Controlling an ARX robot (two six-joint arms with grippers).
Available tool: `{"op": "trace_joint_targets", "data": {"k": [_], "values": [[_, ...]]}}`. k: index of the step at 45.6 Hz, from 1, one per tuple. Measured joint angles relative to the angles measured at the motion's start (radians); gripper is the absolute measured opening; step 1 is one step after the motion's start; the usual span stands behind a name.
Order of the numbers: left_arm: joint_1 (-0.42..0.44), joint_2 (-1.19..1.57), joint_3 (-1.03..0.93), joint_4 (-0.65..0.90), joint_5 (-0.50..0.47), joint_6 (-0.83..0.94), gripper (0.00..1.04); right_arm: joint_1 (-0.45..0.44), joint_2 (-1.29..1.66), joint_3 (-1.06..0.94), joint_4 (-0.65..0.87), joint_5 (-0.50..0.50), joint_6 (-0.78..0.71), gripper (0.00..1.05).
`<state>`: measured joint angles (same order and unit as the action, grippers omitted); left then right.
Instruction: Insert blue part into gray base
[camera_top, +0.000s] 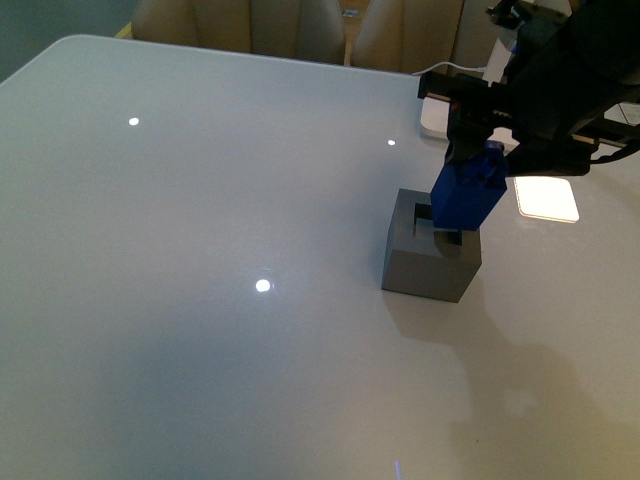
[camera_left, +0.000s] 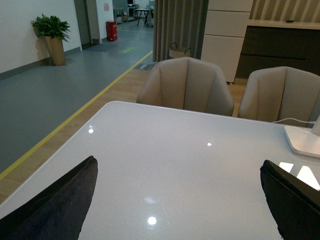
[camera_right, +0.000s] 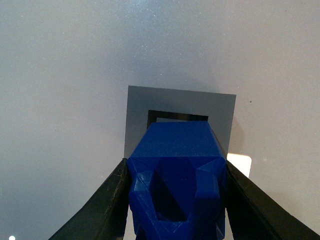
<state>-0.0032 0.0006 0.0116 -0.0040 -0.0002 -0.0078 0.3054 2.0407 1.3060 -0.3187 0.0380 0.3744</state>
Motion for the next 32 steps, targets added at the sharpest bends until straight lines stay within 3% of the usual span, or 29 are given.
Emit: {"op": "trace_joint_targets", "data": {"k": [32], "values": [[0.000, 0.000, 0.000, 0.000, 0.000, 0.000, 0.97, 0.011, 0.066, 0.039, 0.003, 0.011, 0.045, 0.45]]}}
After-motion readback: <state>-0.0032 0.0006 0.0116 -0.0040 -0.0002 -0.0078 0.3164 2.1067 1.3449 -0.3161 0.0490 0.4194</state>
